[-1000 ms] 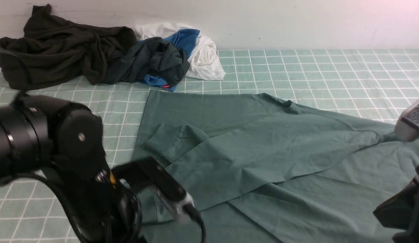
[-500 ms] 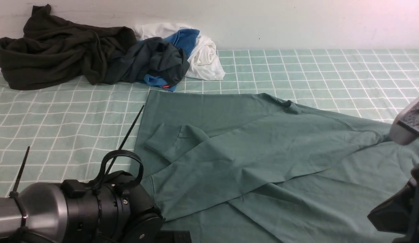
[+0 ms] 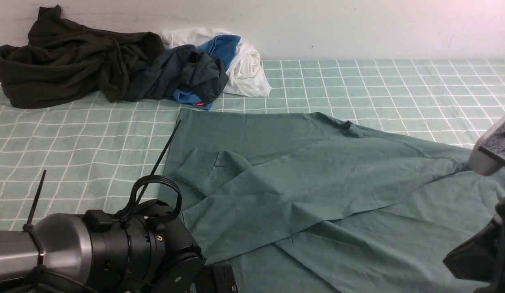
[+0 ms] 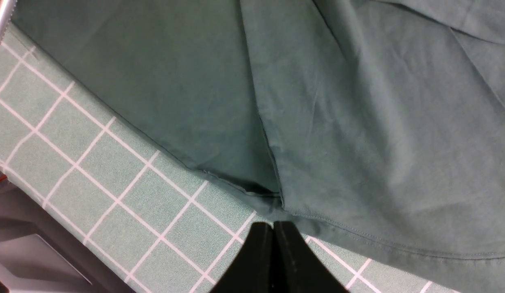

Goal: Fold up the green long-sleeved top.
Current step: Use both arms simultaneously to clamp the lower edge of the clothing fabric

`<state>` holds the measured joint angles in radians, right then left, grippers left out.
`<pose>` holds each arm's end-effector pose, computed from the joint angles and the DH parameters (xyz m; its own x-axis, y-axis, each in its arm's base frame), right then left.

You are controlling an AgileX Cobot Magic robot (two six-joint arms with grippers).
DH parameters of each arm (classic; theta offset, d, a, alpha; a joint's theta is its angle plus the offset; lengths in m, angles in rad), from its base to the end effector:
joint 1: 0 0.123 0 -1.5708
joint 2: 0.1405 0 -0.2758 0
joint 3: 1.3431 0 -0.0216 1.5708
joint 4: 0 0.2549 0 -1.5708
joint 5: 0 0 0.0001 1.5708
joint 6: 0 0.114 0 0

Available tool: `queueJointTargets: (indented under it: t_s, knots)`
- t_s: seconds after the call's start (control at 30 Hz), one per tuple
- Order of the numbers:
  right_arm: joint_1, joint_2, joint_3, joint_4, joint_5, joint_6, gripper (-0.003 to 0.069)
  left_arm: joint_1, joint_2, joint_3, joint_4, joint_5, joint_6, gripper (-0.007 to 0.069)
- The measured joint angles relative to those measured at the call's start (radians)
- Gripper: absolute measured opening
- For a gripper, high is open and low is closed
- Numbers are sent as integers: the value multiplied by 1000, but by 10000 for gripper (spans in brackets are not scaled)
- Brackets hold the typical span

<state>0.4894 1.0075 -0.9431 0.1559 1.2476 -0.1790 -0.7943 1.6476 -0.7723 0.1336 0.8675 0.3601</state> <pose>0.1507 0.0993 0.2960 -0.7567 -0.5473 -0.3576 -0.6120 0.7853 0.0930 0.1802 -0.1669 0.1138 -0.3208 0.9400 0.1162 0.9470 0.3162 0.0566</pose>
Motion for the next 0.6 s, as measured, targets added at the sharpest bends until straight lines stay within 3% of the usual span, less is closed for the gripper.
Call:
queueJointTargets:
  t_s: [0.27,0.47,0.6]
  knots:
    - [0,0,0,-2,0,-19,-14,0,-10,0,-40,39,-10,34]
    - [0,2,0,-10,0,-106,-13,0,-110,7,-18,74,-23,6]
    - [0,46,0,-11,0,-209,34,20,-195,16,-15,145,-66,6]
